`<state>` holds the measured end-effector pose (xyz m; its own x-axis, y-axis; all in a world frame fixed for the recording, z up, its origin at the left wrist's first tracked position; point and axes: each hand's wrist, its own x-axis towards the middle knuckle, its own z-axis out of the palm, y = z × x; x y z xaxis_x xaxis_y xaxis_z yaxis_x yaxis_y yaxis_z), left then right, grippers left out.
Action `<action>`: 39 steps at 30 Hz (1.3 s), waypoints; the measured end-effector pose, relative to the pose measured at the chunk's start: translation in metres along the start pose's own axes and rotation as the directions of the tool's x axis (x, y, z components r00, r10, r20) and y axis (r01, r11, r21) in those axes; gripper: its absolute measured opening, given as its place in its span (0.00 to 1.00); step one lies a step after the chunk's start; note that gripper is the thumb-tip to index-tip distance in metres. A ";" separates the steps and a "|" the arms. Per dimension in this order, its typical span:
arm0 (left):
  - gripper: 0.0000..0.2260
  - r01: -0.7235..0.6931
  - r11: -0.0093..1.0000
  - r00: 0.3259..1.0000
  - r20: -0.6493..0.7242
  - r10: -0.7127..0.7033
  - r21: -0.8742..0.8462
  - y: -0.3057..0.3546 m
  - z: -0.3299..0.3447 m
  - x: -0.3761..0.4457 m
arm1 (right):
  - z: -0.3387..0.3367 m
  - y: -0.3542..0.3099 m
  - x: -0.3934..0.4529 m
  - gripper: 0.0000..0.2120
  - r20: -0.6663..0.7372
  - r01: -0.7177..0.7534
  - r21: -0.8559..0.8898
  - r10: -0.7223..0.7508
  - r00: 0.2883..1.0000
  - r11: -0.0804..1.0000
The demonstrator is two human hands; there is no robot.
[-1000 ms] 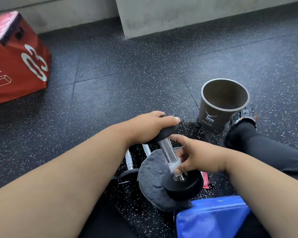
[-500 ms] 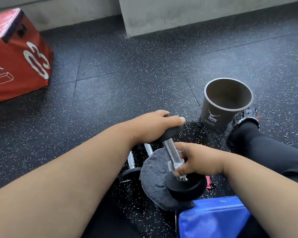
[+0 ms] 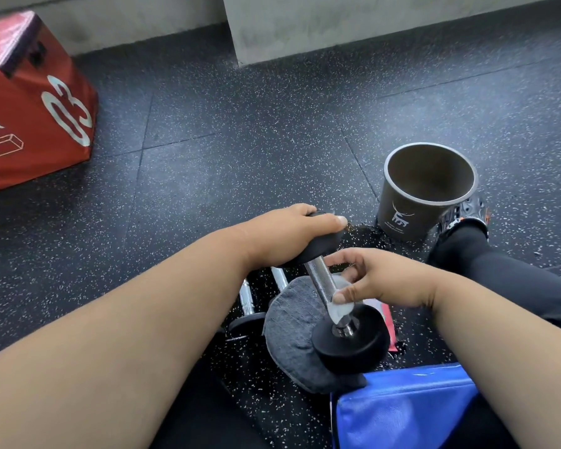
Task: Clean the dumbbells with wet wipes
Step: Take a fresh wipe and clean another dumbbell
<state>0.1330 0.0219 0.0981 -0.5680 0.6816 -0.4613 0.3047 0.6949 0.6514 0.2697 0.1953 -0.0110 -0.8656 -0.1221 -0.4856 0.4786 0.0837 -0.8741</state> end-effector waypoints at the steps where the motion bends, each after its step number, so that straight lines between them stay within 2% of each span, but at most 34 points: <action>1: 0.24 0.002 1.000 1.000 -0.001 -0.002 -0.009 0.000 0.000 0.000 | -0.001 -0.001 0.000 0.37 -0.010 -0.009 -0.032 0.009 1.000 0.999; 5: 0.22 0.007 0.999 1.000 -0.002 -0.007 -0.046 0.002 0.001 0.000 | -0.003 -0.004 -0.007 0.25 -0.034 -0.054 -0.133 0.050 0.998 0.990; 9: 0.22 0.018 0.998 1.000 -0.001 -0.018 -0.063 0.001 0.000 -0.001 | -0.001 -0.011 -0.015 0.22 -0.045 -0.057 -0.316 0.045 0.998 0.947; 13: 0.23 0.025 0.997 1.000 0.010 -0.024 -0.080 0.001 0.000 -0.002 | -0.004 -0.025 -0.024 0.16 -0.059 -0.076 -0.400 0.058 0.997 0.913; 16: 0.27 0.031 0.995 0.999 0.026 -0.029 -0.090 0.000 -0.001 -0.003 | -0.004 -0.036 -0.032 0.13 -0.034 -0.099 -0.503 0.095 0.995 0.858; 18: 0.33 0.028 0.994 0.998 0.057 -0.022 -0.105 0.000 -0.001 -0.003 | 0.000 -0.041 -0.035 0.14 -0.068 -0.076 -0.539 0.047 0.997 0.839; 20: 0.34 0.029 0.993 0.997 0.073 -0.020 -0.117 0.003 -0.001 -0.004 | 0.006 -0.047 -0.036 0.14 -0.125 -0.007 -0.498 -0.064 0.990 0.867; 24: 0.20 0.087 0.983 0.992 0.100 -0.071 -0.163 0.012 0.000 -0.010 | 0.031 -0.052 -0.026 0.13 -0.316 0.152 -0.284 -0.243 0.917 0.947; 28: 0.22 0.120 0.986 0.992 0.047 -0.115 -0.120 0.013 0.000 -0.009 | 0.057 -0.043 -0.010 0.13 -0.504 0.146 -0.343 -0.313 0.805 0.928; 34: 0.24 0.111 0.991 0.993 0.054 -0.107 -0.070 0.009 0.002 -0.005 | 0.068 -0.036 0.004 0.22 -0.630 0.146 -0.447 -0.427 0.649 0.883; 37: 0.26 0.106 0.992 0.993 0.068 -0.101 -0.062 0.010 0.003 -0.005 | 0.072 -0.033 0.009 0.26 -0.688 0.162 -0.395 -0.408 0.600 0.904; 39: 0.25 0.115 0.989 0.993 0.038 -0.112 -0.088 0.009 0.003 -0.005 | 0.069 -0.034 0.010 0.26 -0.699 0.174 -0.238 -0.293 0.652 0.955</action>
<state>0.1411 0.0260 0.1041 -0.5690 0.6076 -0.5542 0.1683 0.7457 0.6446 0.2554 0.1229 0.0130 -0.8079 0.5872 -0.0503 0.2711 0.2945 -0.9164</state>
